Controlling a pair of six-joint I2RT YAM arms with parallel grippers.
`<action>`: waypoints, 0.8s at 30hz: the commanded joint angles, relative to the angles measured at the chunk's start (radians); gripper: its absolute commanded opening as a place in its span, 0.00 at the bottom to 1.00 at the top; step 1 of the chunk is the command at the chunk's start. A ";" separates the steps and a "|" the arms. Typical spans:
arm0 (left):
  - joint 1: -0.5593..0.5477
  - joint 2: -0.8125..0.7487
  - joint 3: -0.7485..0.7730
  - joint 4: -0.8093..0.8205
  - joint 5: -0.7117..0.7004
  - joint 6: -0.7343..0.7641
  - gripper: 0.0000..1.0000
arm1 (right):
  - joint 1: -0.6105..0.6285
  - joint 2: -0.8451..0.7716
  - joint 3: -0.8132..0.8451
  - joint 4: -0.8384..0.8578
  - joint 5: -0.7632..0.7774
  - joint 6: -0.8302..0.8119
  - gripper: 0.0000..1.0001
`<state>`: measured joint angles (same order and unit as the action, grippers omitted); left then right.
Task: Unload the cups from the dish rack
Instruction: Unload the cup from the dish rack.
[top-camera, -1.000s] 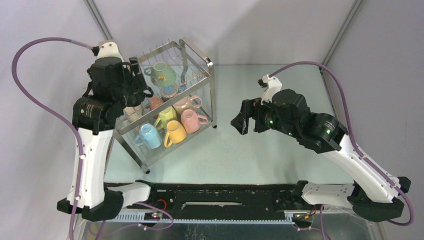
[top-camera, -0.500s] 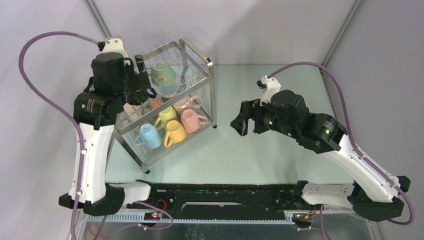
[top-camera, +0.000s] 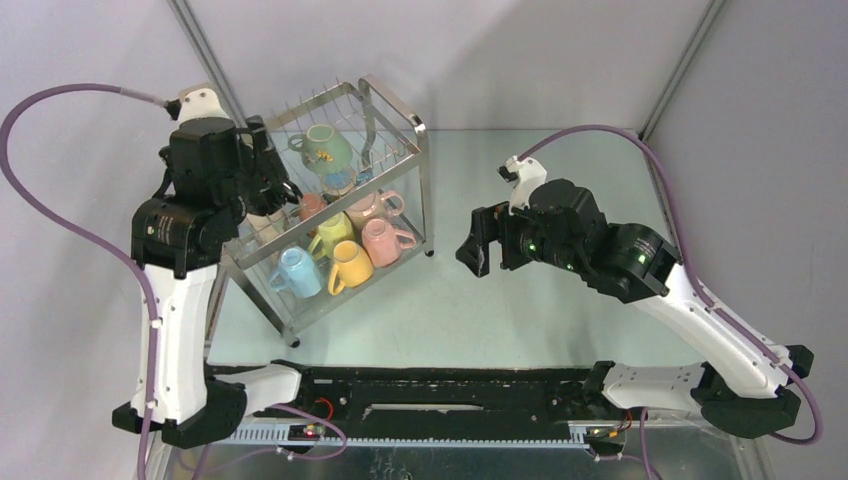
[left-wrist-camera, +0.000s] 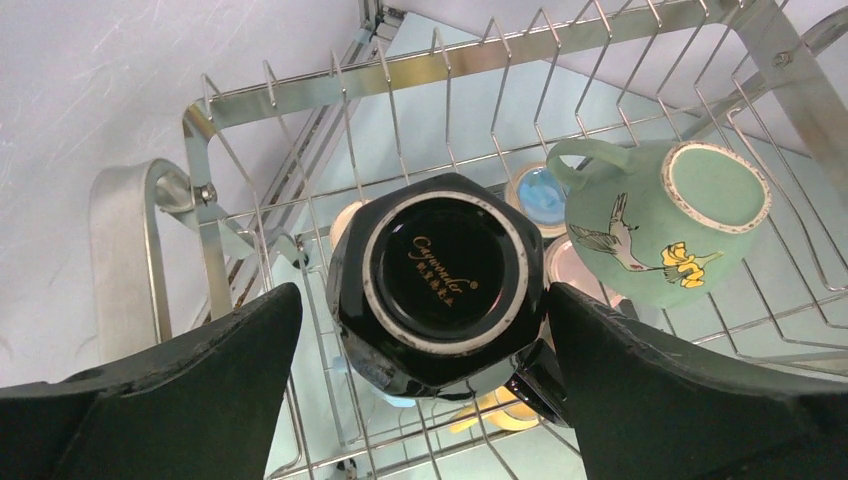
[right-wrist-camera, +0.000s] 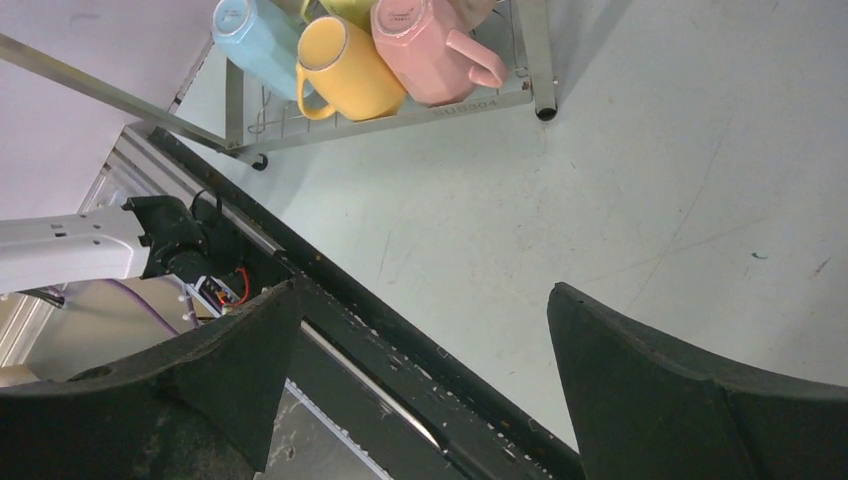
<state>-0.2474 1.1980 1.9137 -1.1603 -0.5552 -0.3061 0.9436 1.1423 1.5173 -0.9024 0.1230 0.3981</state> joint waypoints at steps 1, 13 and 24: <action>0.005 -0.034 0.015 -0.024 -0.028 -0.066 1.00 | 0.013 -0.006 -0.010 0.003 -0.024 -0.035 1.00; -0.004 -0.096 -0.110 -0.032 -0.032 -0.097 0.89 | 0.032 -0.010 -0.043 0.010 -0.030 -0.030 1.00; -0.035 -0.034 -0.067 -0.023 -0.103 -0.025 0.75 | 0.044 0.006 -0.051 0.015 -0.015 -0.020 1.00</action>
<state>-0.2779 1.1324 1.8206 -1.1610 -0.5926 -0.3874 0.9722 1.1423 1.4723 -0.9012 0.0959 0.3874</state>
